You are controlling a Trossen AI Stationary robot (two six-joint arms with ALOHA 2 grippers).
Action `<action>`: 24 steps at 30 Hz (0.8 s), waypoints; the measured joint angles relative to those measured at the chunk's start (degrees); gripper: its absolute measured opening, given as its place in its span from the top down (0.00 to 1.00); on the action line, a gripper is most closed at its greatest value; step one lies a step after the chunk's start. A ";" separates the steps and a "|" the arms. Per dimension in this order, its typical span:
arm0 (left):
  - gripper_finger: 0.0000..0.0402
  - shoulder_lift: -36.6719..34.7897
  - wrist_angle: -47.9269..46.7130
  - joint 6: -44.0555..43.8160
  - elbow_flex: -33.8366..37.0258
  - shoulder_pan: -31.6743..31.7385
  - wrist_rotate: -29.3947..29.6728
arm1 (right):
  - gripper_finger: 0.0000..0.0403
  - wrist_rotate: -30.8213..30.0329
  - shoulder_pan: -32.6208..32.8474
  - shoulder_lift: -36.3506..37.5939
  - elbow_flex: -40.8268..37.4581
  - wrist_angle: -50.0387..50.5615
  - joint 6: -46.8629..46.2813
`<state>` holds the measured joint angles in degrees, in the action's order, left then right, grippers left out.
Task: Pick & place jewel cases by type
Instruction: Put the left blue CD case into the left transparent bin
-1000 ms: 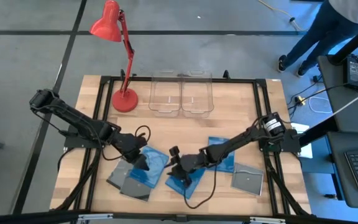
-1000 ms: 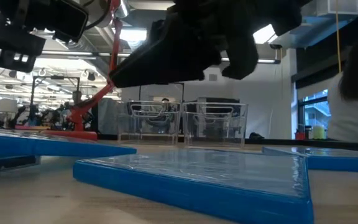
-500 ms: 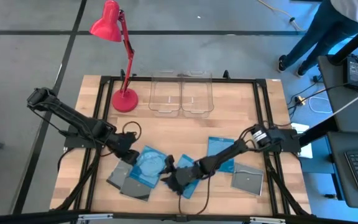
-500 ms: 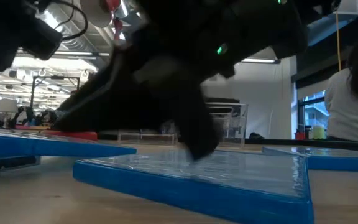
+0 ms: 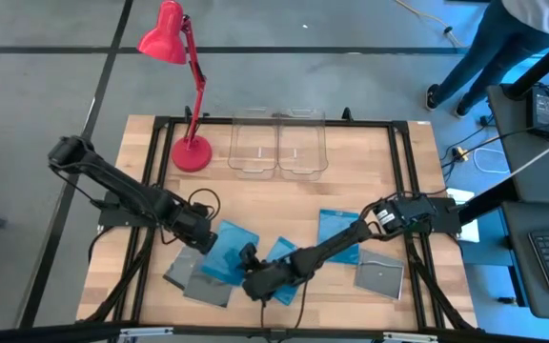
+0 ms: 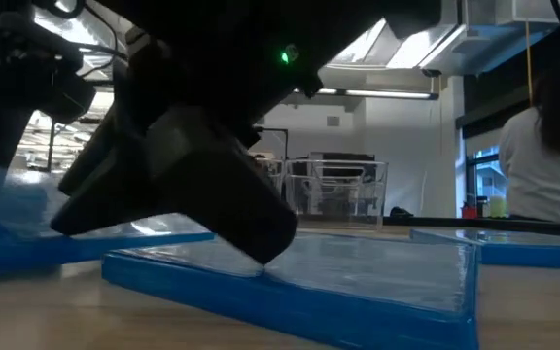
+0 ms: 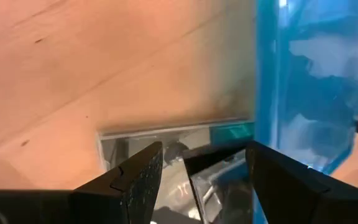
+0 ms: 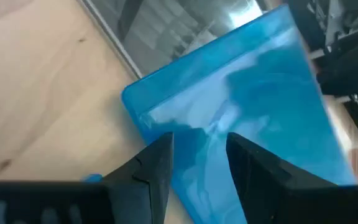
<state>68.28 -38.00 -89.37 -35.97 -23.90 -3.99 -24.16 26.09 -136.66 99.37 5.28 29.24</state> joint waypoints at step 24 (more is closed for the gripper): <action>0.44 4.78 11.38 0.58 0.00 4.63 -1.50 | 0.62 0.28 0.42 0.04 3.35 8.49 -4.97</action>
<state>73.06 -26.62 -88.79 -35.97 -19.27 -5.49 -23.88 26.50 -136.62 102.72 13.77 24.27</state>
